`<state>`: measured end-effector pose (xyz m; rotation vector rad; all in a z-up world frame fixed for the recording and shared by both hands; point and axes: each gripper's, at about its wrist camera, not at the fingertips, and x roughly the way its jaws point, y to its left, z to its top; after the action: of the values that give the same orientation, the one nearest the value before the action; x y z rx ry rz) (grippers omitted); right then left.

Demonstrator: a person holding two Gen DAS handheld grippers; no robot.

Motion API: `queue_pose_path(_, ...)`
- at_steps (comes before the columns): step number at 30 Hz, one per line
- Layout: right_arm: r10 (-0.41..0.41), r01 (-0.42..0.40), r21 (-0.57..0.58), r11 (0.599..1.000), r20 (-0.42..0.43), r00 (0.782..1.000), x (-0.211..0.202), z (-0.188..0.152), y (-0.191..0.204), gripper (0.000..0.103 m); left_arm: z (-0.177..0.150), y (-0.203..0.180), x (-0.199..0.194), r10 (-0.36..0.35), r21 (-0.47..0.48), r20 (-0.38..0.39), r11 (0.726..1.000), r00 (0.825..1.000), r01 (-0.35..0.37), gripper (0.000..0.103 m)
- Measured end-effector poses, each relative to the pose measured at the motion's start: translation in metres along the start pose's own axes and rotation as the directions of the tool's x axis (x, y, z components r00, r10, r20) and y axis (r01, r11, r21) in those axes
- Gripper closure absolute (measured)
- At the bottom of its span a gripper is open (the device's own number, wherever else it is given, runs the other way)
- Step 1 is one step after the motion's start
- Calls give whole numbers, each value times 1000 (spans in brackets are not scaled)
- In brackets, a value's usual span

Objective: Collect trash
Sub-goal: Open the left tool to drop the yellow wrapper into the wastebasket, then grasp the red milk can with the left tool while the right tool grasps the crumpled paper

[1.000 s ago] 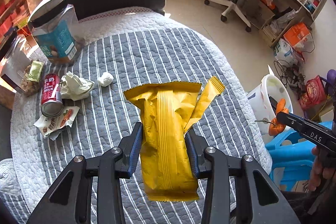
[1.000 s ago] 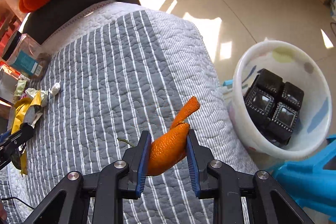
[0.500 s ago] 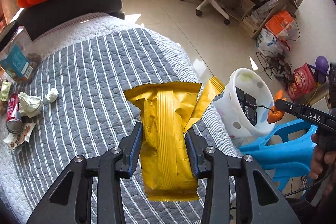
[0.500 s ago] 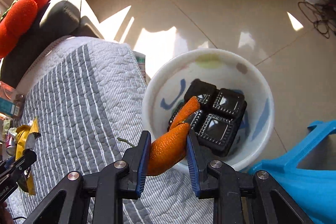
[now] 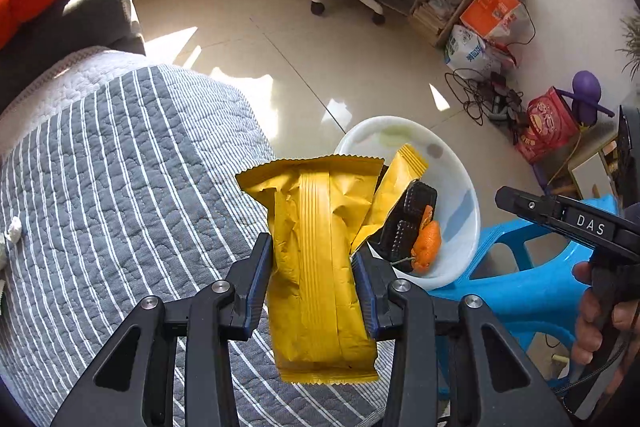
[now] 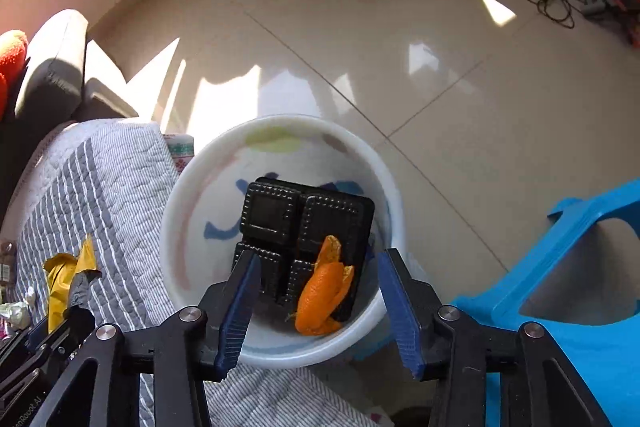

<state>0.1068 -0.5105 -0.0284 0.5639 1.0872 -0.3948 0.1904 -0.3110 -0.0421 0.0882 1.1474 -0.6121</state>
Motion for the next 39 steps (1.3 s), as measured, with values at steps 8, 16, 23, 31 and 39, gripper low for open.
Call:
queue_pose_path(8, -15, 14, 33, 999, 21, 1000, -14, -1, -25, 42, 20, -49, 30, -22, 52, -21, 998, 1000, 23, 62)
queue_pose_path(16, -40, 40, 29, 999, 26, 999, -18, 0, -35, 32, 33, -60, 29, -54, 90, 70, 995, 996, 48, 24)
queue_pose_path(23, -28, 27, 9, 1000, 41, 999, -23, -2, -23, 25, 28, -25, 13, -2, 49, 72, 999, 997, -2, 14)
queue_pose_path(31, 4, -2, -40, 999, 40, 999, -24, -7, 17, 13, 3, 37, -18, 96, 6, 71, 995, 993, -96, 3)
queue_pose_path(39, 23, -21, -132, 991, 15, 1000, -14, -20, 77, 7, -31, 108, -63, 202, -72, 78, 978, 976, -196, 0)
